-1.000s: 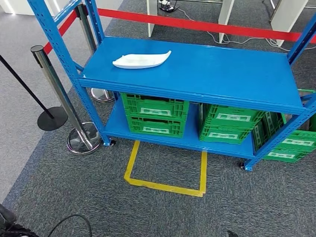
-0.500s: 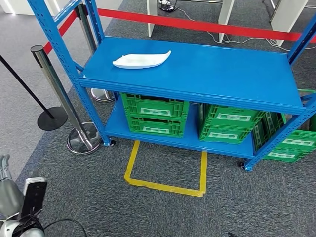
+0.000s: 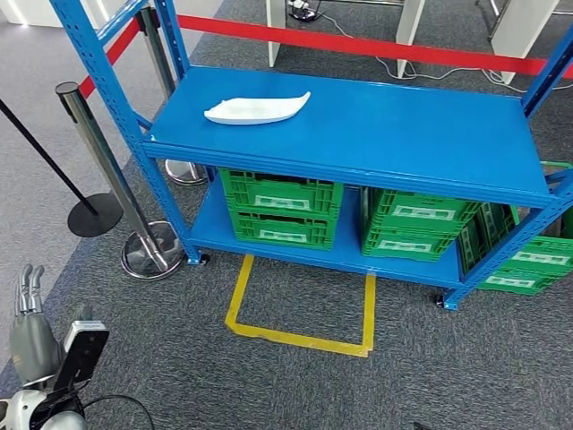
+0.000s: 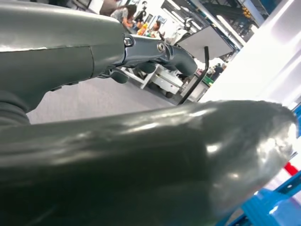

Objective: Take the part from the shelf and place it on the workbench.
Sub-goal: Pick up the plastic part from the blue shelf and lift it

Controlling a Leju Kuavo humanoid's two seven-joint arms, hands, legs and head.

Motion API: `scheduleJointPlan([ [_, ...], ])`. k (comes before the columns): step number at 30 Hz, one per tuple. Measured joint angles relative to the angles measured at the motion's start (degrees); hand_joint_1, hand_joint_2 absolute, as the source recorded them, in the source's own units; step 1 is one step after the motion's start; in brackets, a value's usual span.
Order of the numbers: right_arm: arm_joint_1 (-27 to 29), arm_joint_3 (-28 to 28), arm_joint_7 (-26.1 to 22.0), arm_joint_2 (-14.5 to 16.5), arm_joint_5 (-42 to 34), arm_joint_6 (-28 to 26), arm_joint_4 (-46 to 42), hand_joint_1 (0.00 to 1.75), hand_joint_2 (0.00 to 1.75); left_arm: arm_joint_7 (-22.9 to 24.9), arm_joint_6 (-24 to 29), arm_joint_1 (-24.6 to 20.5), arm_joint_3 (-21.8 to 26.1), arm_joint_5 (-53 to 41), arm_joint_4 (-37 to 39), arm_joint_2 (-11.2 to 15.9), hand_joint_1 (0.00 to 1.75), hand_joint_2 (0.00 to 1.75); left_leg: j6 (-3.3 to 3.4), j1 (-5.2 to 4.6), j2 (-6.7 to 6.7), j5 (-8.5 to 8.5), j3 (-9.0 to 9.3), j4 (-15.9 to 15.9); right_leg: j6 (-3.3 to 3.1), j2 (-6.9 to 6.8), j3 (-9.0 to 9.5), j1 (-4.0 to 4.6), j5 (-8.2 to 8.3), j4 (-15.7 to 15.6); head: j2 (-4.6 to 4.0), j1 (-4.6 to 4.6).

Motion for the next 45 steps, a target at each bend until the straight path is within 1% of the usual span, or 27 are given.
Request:
scheduleJointPlan([
  [4,-0.07,0.04,0.27,-0.01,0.6,0.31,0.0,0.0,0.0,2.77,-2.07,-1.66,-2.67,-3.92,0.03,1.88,0.0,1.75,0.0,0.0,0.0,0.01,0.0,0.0,0.0,-0.01,0.0,0.0,0.0,0.0,0.0,0.0],
  [7,-0.24,0.24,0.78,-0.01,1.18,0.48,0.0,0.0,0.0,4.21,-4.9,-4.07,-5.74,-6.64,0.39,3.69,0.0,1.75,-0.01,0.0,-0.01,0.01,0.01,0.01,0.0,-0.01,0.02,0.0,0.01,0.0,0.0,0.01],
  [13,-0.71,0.87,1.59,-0.07,2.34,0.75,0.0,0.0,0.0,5.51,-9.71,-10.04,-13.05,-11.31,2.08,6.95,0.0,1.75,-0.01,0.0,-0.01,0.02,0.01,0.03,0.0,0.0,0.04,0.0,0.02,0.01,-0.01,0.01],
  [16,-1.0,1.19,1.94,-0.13,2.67,0.87,0.0,0.0,0.0,6.16,-10.81,-12.32,-16.33,-12.78,2.93,8.03,0.0,1.75,-0.01,-0.01,0.0,0.01,0.01,0.03,0.0,0.03,0.04,0.0,0.01,0.01,-0.01,0.01],
  [19,-1.22,1.36,2.25,-0.18,2.85,1.04,0.0,0.0,0.0,6.64,-10.88,-13.77,-18.56,-13.17,3.45,8.88,0.0,1.75,0.0,-0.01,0.01,0.0,0.0,0.03,0.0,0.03,0.03,-0.01,0.01,0.01,0.0,0.01],
  [23,-1.37,1.6,2.45,-0.24,3.32,1.2,-0.02,0.0,0.0,6.78,-10.26,-14.73,-20.62,-12.32,3.84,9.81,0.0,0.0,0.0,-0.01,0.01,0.0,0.0,0.03,0.0,0.04,0.02,0.0,0.01,0.01,-0.01,-0.01],
  [30,-1.41,1.66,2.56,-0.38,4.15,1.24,-0.08,0.0,0.0,4.11,-6.93,-14.86,-22.09,-9.57,3.85,10.14,0.0,0.0,0.0,0.0,0.01,0.0,0.0,0.03,0.0,0.04,0.03,0.0,0.01,0.01,-0.01,0.01],
  [34,-1.42,1.66,2.69,-0.38,4.38,1.21,-0.09,0.0,0.0,3.24,-5.97,-14.86,-22.34,-9.33,3.85,10.14,0.0,0.0,0.02,-0.03,0.01,-0.03,-0.01,0.08,0.03,0.04,0.04,-0.05,0.03,-0.04,0.0,0.01],
  [36,-1.44,1.67,2.74,-0.38,4.42,1.22,-0.09,0.0,0.0,3.02,-5.76,-14.88,-22.45,-9.28,3.85,10.2,0.0,0.0,0.47,-0.23,0.0,-0.11,-0.05,0.27,0.33,-0.01,0.08,-0.31,0.2,-0.26,-0.01,-0.02],
  [37,-1.48,1.68,2.77,-0.38,4.44,1.23,-0.11,0.0,0.0,2.91,-5.66,-14.93,-22.51,-9.25,3.84,10.25,0.0,0.0,0.86,-0.36,0.0,-0.07,0.02,0.1,0.57,-0.04,0.2,-0.43,0.34,-0.53,-0.01,-0.04],
  [38,-1.51,1.68,2.8,-0.38,4.45,1.24,-0.17,0.0,0.0,2.8,-5.59,-14.95,-22.57,-9.22,3.76,10.29,0.0,0.0,1.31,-0.37,0.0,0.22,0.45,-0.64,0.81,-0.08,0.46,-0.45,0.42,-0.98,-0.01,-0.06],
  [39,-1.54,1.68,2.81,-0.4,4.47,1.24,-0.25,0.0,0.0,2.71,-5.51,-15.02,-22.63,-9.2,3.68,10.3,0.0,0.0,1.66,-0.25,0.06,0.63,1.14,-1.81,0.92,-0.03,0.56,-0.42,0.18,-0.98,-0.01,-0.01],
  [40,-1.59,1.67,2.8,-0.42,4.48,1.25,-0.32,0.0,0.0,2.64,-5.45,-15.13,-22.7,-9.16,3.6,10.3,0.0,0.0,1.97,-0.08,0.11,1.09,1.9,-3.04,1.0,0.12,0.2,-0.36,-0.49,-0.01,-0.01,0.13],
  [41,-1.61,1.67,2.8,-0.46,4.48,1.26,-0.38,0.0,0.0,2.6,-5.41,-15.22,-22.79,-9.12,3.52,10.27,0.0,0.0,2.16,0.13,0.16,1.48,2.58,-4.03,1.07,0.3,-0.94,-0.35,-1.61,2.29,-0.02,0.3],
  [42,-1.64,1.66,2.8,-0.51,4.48,1.27,-0.39,0.0,0.0,2.57,-5.38,-15.27,-22.88,-9.07,3.52,10.25,0.0,0.0,2.26,0.23,0.21,1.62,2.91,-4.5,1.16,0.48,-2.83,-0.43,-3.02,5.82,-0.02,0.49],
  [43,-1.65,1.67,2.83,-0.57,4.48,1.28,-0.39,0.0,0.0,2.57,-5.37,-15.26,-22.96,-9.02,3.53,10.25,0.0,0.0,2.26,0.28,0.19,1.61,3.0,-4.6,1.37,0.58,-5.2,-0.55,-4.3,9.79,-0.02,0.59],
  [44,-1.58,1.67,2.86,-0.62,4.48,1.29,-0.39,0.0,0.0,2.57,-5.38,-15.17,-23.01,-8.98,3.54,10.25,0.0,0.0,2.11,0.35,0.12,1.46,3.06,-4.56,1.65,0.59,-7.28,-0.72,-4.8,12.8,-0.02,0.65],
  [45,-1.48,1.68,2.89,-0.66,4.48,1.29,-0.39,0.0,0.0,2.58,-5.39,-15.06,-23.04,-8.96,3.54,10.24,0.0,0.0,1.86,0.48,0.01,1.23,3.19,-4.47,1.96,0.58,-8.5,-0.94,-4.23,13.95,-0.02,0.64],
])
